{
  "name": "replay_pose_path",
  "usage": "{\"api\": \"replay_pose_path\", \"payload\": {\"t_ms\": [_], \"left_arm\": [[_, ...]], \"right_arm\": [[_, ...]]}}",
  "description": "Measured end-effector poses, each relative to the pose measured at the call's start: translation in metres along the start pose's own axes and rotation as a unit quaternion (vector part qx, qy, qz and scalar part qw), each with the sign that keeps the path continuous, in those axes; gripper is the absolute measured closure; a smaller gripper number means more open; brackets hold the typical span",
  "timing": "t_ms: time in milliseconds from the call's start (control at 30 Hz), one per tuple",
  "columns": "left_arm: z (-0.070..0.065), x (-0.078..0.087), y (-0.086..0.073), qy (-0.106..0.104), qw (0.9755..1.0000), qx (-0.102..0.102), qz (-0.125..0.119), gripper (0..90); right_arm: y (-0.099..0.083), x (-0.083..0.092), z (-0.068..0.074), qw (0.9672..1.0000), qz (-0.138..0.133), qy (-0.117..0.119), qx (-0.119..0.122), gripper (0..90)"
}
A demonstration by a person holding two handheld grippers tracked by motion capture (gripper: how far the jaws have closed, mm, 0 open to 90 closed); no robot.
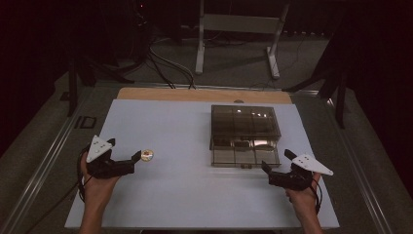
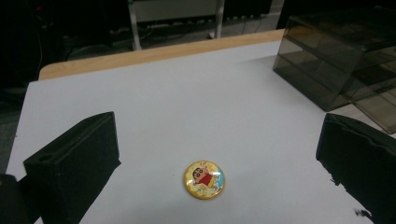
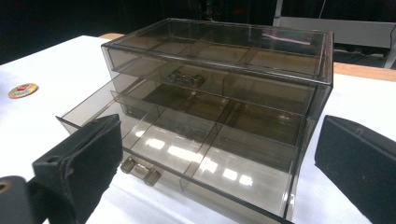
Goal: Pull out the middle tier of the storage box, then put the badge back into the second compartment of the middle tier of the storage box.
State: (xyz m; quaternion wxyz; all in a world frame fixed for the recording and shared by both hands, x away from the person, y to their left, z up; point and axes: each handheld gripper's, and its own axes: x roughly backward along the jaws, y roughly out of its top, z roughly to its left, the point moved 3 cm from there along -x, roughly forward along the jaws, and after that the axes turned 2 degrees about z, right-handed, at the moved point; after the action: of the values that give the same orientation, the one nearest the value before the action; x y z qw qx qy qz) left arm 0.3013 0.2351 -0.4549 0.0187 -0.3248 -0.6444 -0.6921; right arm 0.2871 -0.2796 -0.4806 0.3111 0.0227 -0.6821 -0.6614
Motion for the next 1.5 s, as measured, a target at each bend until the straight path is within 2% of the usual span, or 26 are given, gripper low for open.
{"api": "replay_pose_path", "payload": {"t_ms": [400,567,900,1233,1333,1500], "left_arm": [[0.002,-0.015,0.006,-0.005,0.9997,-0.008,0.024,0.7],[0.000,-0.024,0.010,-0.008,0.9988,-0.016,0.045,0.7],[0.000,-0.039,0.010,-0.010,0.9964,-0.022,0.081,0.7],[0.004,-0.050,0.009,-0.001,0.9935,-0.023,0.111,0.7],[0.005,-0.053,0.008,0.008,0.9921,-0.025,0.123,2.1],[0.007,-0.057,0.007,0.008,0.9912,-0.023,0.130,2.1]], "right_arm": [[-0.001,0.003,-0.004,1.0000,0.003,-0.003,-0.005,0.7],[-0.001,0.006,-0.005,1.0000,0.002,-0.004,-0.004,0.7],[-0.002,0.006,-0.008,0.9999,0.004,-0.008,-0.006,0.8],[-0.002,0.006,-0.006,1.0000,0.007,-0.006,-0.002,0.8],[-0.002,0.006,-0.006,1.0000,0.007,-0.006,0.000,0.8],[-0.001,0.006,-0.006,1.0000,0.007,-0.004,0.000,0.8]]}}
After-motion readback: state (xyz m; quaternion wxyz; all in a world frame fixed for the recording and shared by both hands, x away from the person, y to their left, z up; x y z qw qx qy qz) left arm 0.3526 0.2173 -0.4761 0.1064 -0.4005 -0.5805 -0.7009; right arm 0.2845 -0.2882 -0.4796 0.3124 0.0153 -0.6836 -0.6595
